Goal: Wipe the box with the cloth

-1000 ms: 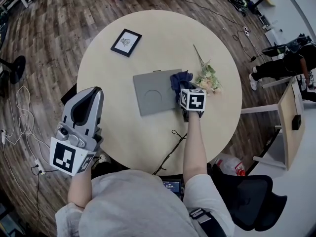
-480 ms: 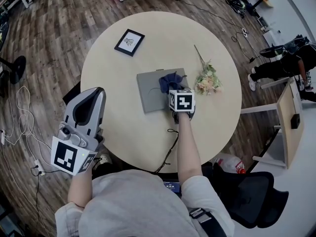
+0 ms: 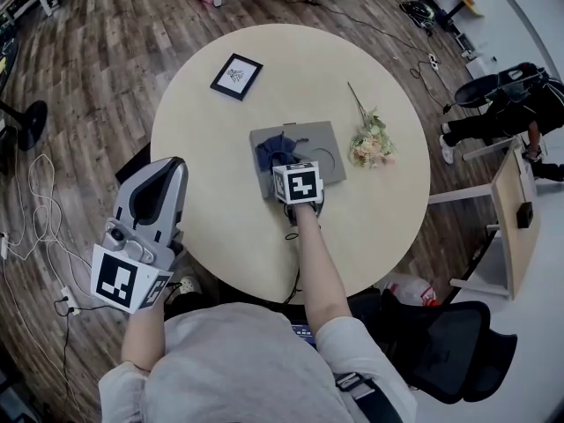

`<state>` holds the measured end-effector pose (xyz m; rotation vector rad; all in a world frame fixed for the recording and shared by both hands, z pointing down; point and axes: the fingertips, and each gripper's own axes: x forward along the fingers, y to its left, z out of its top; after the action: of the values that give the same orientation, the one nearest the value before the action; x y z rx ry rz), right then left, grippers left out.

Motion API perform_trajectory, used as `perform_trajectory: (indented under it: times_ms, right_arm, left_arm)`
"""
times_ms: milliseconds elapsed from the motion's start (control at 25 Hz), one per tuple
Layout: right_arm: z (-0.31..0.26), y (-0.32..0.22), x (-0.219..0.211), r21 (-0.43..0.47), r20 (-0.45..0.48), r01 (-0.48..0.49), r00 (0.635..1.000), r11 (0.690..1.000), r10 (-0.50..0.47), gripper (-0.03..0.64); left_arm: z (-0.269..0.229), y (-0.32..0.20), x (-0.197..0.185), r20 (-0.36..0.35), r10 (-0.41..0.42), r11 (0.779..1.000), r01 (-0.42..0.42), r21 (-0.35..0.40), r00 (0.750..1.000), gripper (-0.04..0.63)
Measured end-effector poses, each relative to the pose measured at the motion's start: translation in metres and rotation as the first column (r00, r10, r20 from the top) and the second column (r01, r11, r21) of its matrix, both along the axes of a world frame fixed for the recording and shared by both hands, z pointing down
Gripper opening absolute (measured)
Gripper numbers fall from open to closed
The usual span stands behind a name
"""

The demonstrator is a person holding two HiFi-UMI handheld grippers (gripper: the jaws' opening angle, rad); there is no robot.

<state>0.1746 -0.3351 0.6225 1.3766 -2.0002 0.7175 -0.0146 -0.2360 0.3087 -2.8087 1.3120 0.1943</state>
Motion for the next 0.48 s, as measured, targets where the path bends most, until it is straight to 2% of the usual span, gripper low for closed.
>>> perform_trajectory:
  times_ms: [480]
  right_arm:
    - [-0.002, 0.022, -0.040, -0.003, -0.016, 0.079, 0.997, 0.997, -0.079, 0.077]
  left_arm:
    - [-0.007, 0.009, -0.009, -0.013, 0.017, 1.000, -0.017, 0.011, 1.000, 0.003]
